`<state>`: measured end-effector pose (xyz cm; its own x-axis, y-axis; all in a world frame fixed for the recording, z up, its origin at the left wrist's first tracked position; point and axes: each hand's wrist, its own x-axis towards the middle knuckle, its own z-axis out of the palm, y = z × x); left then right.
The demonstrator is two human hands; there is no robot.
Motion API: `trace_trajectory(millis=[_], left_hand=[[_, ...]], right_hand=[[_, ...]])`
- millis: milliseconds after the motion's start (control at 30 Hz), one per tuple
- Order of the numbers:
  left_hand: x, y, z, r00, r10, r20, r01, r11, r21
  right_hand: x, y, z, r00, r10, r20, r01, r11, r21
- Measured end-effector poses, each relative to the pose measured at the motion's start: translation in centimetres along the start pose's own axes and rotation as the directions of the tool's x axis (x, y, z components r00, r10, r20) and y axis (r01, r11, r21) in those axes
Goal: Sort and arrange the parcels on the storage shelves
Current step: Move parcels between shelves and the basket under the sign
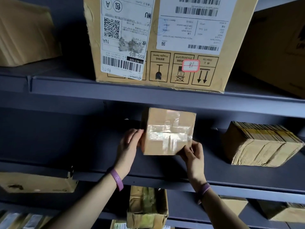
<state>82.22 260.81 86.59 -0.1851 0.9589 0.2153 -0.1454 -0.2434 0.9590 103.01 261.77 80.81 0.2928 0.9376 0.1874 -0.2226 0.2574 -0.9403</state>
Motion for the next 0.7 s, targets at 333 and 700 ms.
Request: trace_trajectory(millis=[333,700], left_hand=[[1.5,-0.1,-0.7,0.982,-0.188,0.005,0.188,0.981,0.041],[0.1,-0.9,-1.7,0.967,-0.253,-0.045,0.254,0.917,0.307]], right_hand=[[-1.0,-1.9,0.3,0.924,-0.177,0.339,0.253,0.948,-0.193],[-1.3,-2.2,0.5,0.942,-0.176,0.287,0.247,0.941,-0.233]])
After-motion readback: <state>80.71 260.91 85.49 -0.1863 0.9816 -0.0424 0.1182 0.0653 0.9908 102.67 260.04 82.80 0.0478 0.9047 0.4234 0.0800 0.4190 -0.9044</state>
